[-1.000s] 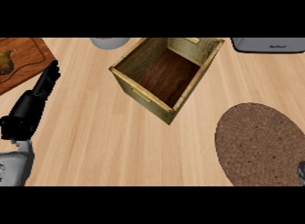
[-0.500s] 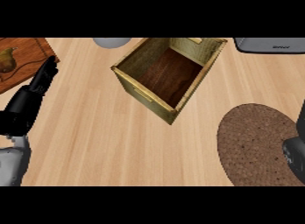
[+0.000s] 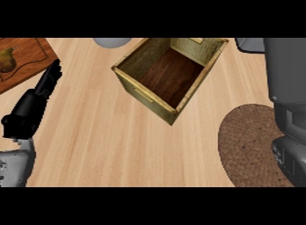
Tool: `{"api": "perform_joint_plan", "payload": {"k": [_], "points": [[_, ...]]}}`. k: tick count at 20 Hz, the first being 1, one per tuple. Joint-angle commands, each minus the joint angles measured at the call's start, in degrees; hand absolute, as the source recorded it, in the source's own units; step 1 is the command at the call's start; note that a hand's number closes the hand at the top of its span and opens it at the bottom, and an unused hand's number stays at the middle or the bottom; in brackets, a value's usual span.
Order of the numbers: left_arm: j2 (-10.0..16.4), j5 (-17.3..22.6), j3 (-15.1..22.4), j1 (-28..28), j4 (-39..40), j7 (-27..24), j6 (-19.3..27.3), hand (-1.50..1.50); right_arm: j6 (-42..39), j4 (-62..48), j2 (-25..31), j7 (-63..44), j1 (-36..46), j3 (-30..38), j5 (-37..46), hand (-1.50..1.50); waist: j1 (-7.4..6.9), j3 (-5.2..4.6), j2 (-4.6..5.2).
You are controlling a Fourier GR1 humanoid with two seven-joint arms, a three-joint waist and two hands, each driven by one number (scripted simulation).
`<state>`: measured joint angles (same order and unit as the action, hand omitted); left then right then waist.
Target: Pick the squash from the placemat and place it in the basket
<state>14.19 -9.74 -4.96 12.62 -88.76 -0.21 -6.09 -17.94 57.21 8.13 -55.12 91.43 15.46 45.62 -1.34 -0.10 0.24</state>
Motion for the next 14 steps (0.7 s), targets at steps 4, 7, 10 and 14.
{"api": "perform_joint_plan", "payload": {"k": [4,7,10,14], "points": [[-0.3,-1.2,0.4,0.1,0.5,-1.1,0.5,0.0,-6.4,-9.0,0.3,-5.2,2.5,-3.0,2.3,1.5,0.99,0.02,-0.28],[0.2,0.7,-1.0,-0.2,-0.5,0.2,-0.3,0.0,-9.0,-12.1,0.8,-6.7,3.8,-4.6,3.9,1.5,0.86,0.02,-0.44],[-0.6,-0.1,-0.3,-0.8,-0.6,-0.1,0.2,0.0,-10.9,-12.6,2.3,-3.7,2.5,-6.0,4.6,1.5,1.12,0.06,-0.44],[0.2,-0.5,-0.7,-0.1,0.1,0.1,0.1,0.0,-12.6,-15.4,0.9,-3.6,4.1,-4.2,2.1,-1.5,0.9,0.07,-0.36]]}}
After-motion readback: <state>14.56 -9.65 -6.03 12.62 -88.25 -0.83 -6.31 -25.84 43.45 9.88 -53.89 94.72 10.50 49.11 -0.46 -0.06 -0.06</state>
